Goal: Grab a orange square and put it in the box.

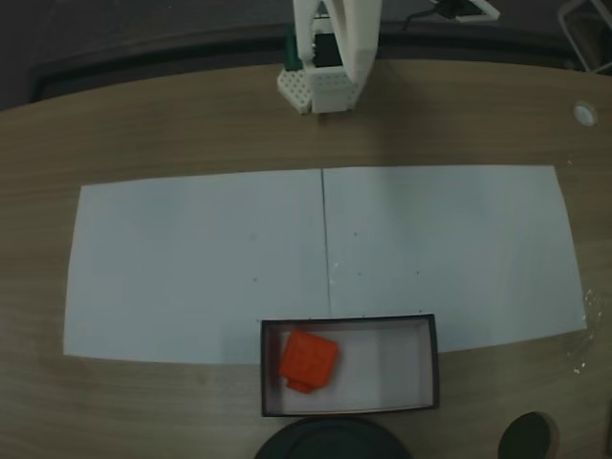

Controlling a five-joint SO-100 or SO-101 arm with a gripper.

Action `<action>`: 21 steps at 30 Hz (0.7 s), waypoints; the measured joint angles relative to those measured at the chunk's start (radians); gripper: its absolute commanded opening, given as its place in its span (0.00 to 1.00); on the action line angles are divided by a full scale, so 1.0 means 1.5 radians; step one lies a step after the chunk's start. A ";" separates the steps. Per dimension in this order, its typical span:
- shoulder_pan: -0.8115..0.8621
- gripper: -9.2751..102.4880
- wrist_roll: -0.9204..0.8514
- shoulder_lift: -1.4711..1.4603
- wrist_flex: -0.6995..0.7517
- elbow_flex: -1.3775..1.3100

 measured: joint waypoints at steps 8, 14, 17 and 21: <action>0.086 0.08 -0.018 0.406 -0.169 0.360; 0.093 0.08 -0.018 0.590 -0.278 0.647; 0.096 0.08 -0.018 0.671 -0.319 0.763; 0.097 0.08 -0.018 0.689 -0.360 0.864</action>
